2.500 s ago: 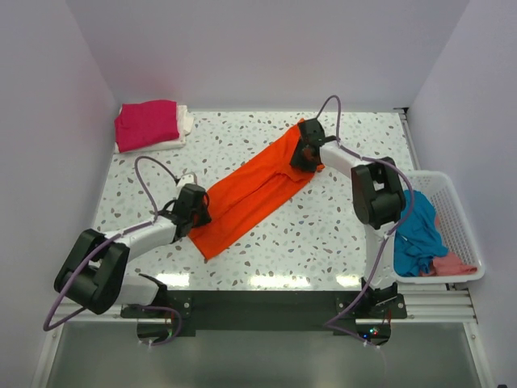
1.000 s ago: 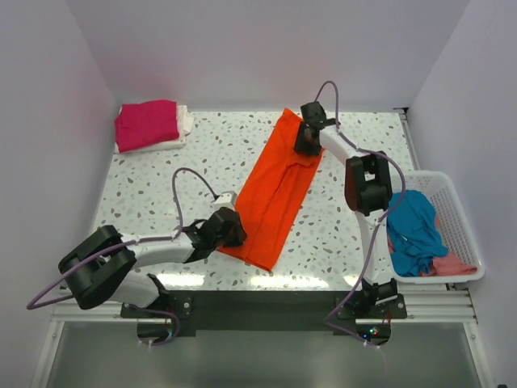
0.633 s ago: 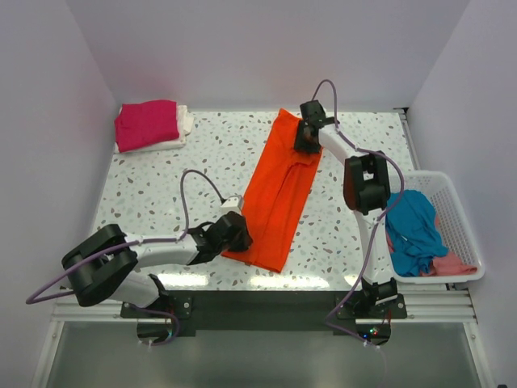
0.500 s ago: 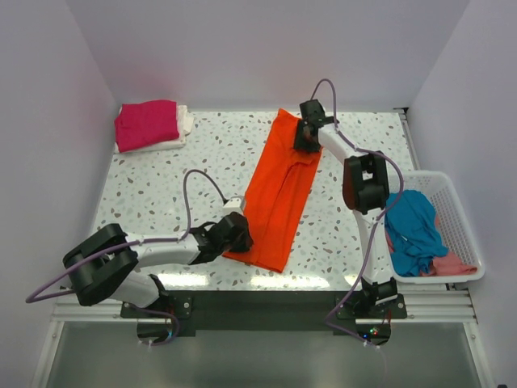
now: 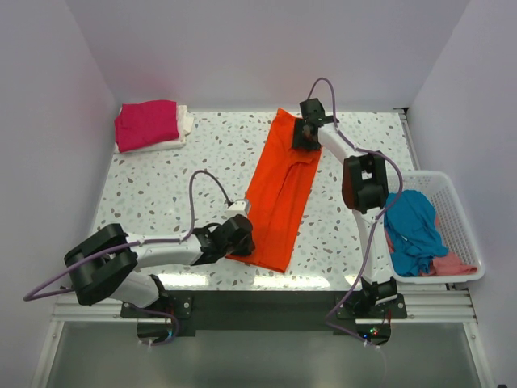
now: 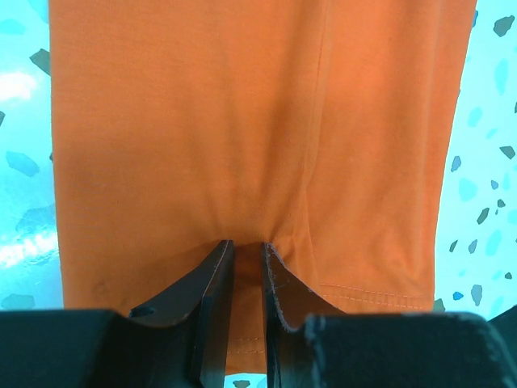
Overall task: Fold and stack the t-shirts
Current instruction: Fold the tshirt
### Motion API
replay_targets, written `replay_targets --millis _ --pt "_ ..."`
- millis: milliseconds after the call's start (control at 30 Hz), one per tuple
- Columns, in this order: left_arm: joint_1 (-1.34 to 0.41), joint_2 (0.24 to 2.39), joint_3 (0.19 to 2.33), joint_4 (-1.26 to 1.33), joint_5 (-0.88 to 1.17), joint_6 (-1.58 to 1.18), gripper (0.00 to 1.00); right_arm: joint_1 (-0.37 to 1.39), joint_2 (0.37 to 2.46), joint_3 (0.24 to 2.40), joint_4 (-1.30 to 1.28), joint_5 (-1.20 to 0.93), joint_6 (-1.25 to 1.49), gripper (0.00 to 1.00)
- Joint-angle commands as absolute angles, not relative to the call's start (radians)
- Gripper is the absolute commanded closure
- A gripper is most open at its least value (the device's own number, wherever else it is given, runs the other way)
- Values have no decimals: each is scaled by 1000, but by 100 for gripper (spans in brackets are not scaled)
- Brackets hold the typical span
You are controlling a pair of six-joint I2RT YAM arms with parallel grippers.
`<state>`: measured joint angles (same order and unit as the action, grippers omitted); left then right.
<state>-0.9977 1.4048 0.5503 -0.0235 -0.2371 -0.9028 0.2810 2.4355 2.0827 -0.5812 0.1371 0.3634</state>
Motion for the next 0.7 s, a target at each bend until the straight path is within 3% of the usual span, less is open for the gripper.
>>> replay_targets --millis 0,667 --pt "-1017 1423 581 -66 -218 -904 75 270 2462 2115 -560 133 325 43" --pt "-1084 1511 678 -26 -147 -850 74 270 2352 2148 -577 149 301 22"
